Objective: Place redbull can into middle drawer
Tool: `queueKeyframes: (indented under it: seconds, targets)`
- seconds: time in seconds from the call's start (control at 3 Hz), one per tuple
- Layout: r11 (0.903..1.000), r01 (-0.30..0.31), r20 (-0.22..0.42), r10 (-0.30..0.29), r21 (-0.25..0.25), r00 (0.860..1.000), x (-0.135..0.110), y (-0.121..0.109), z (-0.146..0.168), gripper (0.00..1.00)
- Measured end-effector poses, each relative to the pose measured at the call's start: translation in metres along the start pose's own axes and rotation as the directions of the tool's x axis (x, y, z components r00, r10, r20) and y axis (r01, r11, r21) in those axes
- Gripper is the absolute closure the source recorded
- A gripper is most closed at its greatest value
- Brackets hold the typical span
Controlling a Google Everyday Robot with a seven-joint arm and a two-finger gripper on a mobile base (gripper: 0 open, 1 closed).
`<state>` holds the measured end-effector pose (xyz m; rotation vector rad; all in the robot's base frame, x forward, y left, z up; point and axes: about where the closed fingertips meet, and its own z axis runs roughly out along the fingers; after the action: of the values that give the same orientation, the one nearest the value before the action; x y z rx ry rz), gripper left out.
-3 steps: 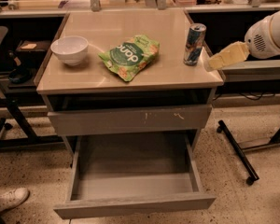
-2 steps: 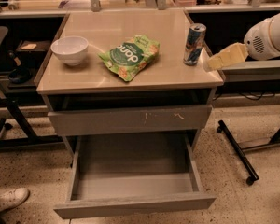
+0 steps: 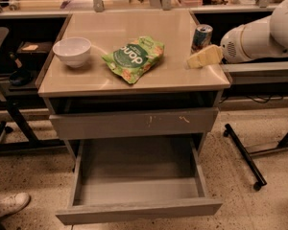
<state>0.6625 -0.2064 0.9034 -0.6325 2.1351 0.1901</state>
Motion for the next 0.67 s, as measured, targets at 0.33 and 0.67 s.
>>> queueKeyframes:
  seconds: [0.33,0.67]
  targets:
    - [0.9999,0.013,0.051,-0.013,0.003,0.999,-0.017,0.004,0.020,0.00]
    - [0.9996,0.028,0.082,-0.028,0.000,0.996,-0.027,0.009,0.039,0.00]
